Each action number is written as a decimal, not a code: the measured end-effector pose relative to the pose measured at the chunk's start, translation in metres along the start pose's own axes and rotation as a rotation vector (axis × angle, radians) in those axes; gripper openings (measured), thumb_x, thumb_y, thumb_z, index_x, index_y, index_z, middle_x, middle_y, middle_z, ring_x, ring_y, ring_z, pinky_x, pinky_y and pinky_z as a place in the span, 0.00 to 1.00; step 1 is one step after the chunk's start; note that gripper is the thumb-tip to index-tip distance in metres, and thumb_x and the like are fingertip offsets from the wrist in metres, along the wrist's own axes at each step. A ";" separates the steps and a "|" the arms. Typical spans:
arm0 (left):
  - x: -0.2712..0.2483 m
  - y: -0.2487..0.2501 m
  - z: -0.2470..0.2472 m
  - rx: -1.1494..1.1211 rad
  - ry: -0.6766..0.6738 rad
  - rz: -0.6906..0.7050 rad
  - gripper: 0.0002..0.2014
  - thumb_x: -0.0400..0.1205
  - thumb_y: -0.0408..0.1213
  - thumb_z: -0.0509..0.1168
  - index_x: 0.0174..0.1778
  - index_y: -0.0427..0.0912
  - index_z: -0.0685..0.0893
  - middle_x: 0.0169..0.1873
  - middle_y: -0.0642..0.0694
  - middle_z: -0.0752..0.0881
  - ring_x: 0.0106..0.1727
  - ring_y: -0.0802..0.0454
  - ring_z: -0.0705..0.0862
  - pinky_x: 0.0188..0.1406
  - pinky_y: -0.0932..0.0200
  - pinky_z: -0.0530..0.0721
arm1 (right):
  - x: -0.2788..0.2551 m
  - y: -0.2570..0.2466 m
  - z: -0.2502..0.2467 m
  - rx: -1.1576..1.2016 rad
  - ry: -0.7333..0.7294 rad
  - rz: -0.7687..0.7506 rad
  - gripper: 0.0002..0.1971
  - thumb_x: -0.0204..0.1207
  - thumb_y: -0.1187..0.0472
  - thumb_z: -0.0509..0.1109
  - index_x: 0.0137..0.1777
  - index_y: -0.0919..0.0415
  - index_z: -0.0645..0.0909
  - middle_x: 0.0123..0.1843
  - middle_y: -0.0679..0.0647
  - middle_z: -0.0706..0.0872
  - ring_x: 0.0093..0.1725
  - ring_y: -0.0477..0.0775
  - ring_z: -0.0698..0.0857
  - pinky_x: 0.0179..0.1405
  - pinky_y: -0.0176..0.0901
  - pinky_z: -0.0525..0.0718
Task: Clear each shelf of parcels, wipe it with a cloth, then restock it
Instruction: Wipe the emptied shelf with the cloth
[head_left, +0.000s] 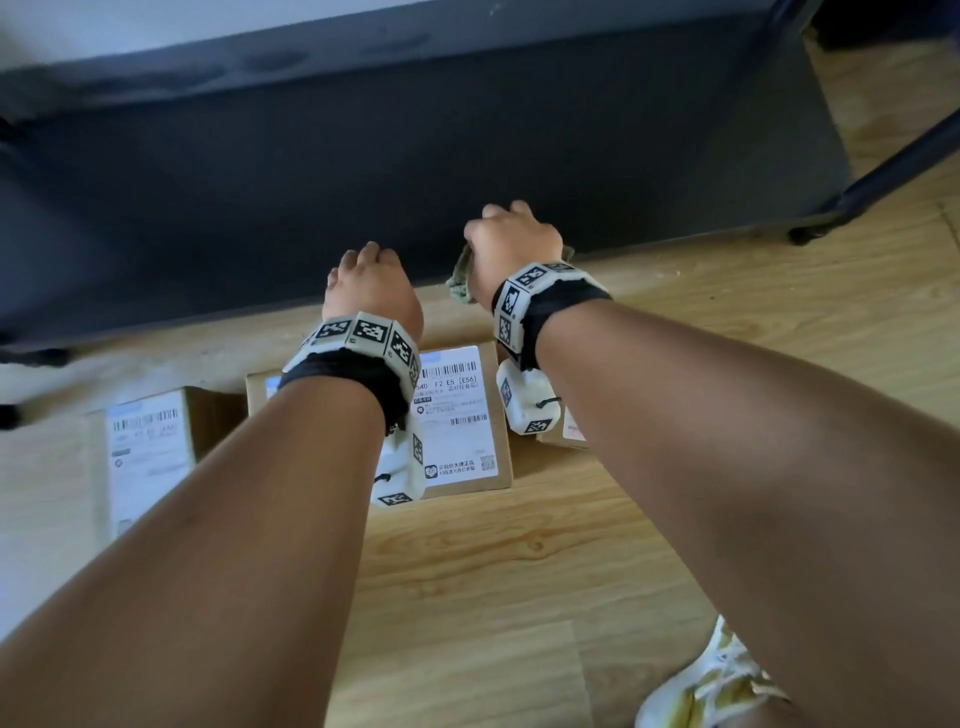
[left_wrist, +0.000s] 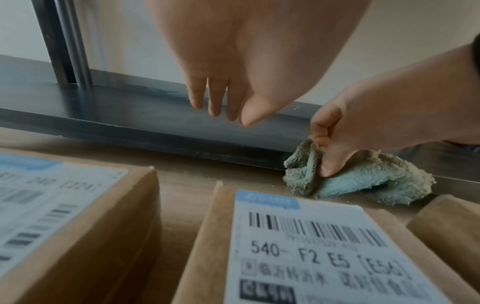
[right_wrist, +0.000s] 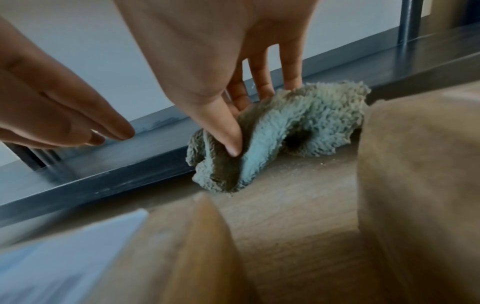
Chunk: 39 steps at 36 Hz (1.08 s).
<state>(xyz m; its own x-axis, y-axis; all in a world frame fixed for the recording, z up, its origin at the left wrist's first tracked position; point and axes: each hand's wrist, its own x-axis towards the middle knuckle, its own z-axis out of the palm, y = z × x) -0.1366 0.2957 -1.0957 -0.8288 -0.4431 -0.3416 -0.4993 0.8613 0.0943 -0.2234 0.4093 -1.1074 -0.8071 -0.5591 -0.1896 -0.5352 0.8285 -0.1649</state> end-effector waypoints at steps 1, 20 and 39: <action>-0.001 0.001 0.000 -0.003 0.000 -0.003 0.24 0.79 0.26 0.53 0.72 0.35 0.71 0.77 0.41 0.67 0.79 0.42 0.63 0.78 0.46 0.63 | 0.000 0.002 0.000 0.003 0.009 -0.006 0.11 0.73 0.63 0.64 0.53 0.54 0.82 0.56 0.51 0.80 0.64 0.58 0.73 0.40 0.49 0.71; 0.005 0.102 0.004 0.010 -0.037 0.125 0.27 0.82 0.28 0.56 0.79 0.37 0.64 0.81 0.42 0.60 0.82 0.43 0.57 0.82 0.46 0.57 | -0.018 0.150 -0.027 0.052 -0.065 0.369 0.12 0.73 0.62 0.66 0.56 0.57 0.81 0.60 0.54 0.77 0.69 0.60 0.71 0.56 0.57 0.80; 0.025 0.206 0.014 0.060 -0.013 0.317 0.24 0.80 0.28 0.56 0.74 0.36 0.70 0.77 0.42 0.66 0.79 0.42 0.61 0.80 0.46 0.61 | -0.020 0.232 -0.031 0.047 -0.038 0.502 0.20 0.76 0.61 0.68 0.68 0.60 0.75 0.71 0.56 0.72 0.75 0.63 0.65 0.67 0.60 0.73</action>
<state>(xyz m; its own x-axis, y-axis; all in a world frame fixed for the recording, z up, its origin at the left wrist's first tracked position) -0.2564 0.4657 -1.0980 -0.9370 -0.1477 -0.3165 -0.2010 0.9692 0.1425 -0.3394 0.6136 -1.1114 -0.9521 -0.0933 -0.2913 -0.0705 0.9937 -0.0876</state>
